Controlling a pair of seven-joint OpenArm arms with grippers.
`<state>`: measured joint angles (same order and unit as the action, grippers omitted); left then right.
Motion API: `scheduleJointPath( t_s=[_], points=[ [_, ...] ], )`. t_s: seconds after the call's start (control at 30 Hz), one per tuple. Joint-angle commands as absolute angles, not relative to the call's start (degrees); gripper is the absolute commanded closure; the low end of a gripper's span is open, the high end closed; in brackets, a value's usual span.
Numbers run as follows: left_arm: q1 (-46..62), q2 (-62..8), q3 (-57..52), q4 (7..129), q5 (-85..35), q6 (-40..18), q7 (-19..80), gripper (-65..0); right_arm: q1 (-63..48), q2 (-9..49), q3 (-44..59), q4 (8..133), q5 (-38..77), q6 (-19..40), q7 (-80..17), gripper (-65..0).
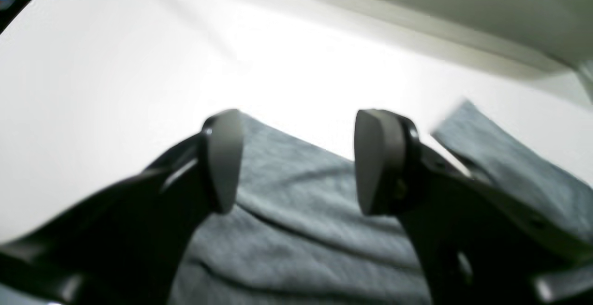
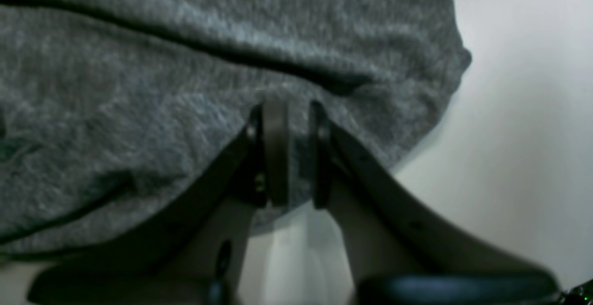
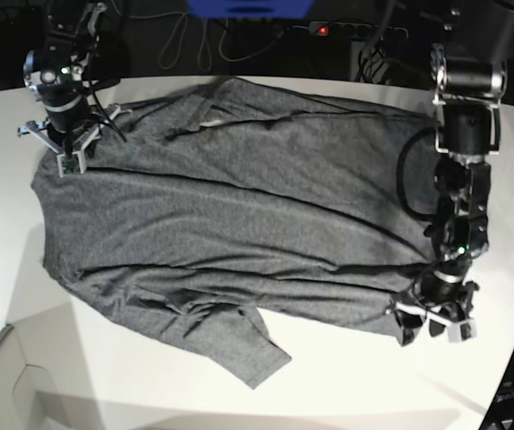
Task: Layout the t-shirt on the table in an organized manner, then fold the t-shirt properly
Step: 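Release the shirt and move the left gripper to the shoulder corner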
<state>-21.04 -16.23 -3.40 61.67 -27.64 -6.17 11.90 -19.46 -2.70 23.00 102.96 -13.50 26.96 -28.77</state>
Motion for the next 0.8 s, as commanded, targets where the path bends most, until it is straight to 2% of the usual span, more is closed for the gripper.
scheduleJointPath(
  t_s=[0.0, 0.2, 0.43, 0.67, 0.77],
  points=[
    [-19.82, -17.19, -5.41, 65.89, -27.82, -6.02, 12.0, -37.0, -19.74, -2.24, 23.16, 104.57, -13.05, 26.68, -27.65, -7.1],
    [-4.53, -16.75, -17.19, 85.58, -27.82, -6.02, 22.64, -37.0, -20.7, -2.33, 23.16, 104.84, -12.97, 26.68, -27.56, -7.1],
    [13.23, -16.66, -30.46, 99.56, -27.82, -6.02, 27.47, -37.1, -22.46, -2.15, 23.16, 104.75, -12.97, 26.68, -27.56, -7.3],
    [22.9, -17.27, -36.7, 98.95, -34.42, -6.11, 27.65, -37.9, -22.9, -2.51, 22.9, 104.84, -12.88, 26.68, -27.38, -19.9],
    [23.69, -17.27, -36.79, 95.96, -35.38, -6.11, 27.65, -43.5, -23.08, -3.82, 22.99, 104.84, -12.88, 26.68, -27.38, -21.9]
  ],
)
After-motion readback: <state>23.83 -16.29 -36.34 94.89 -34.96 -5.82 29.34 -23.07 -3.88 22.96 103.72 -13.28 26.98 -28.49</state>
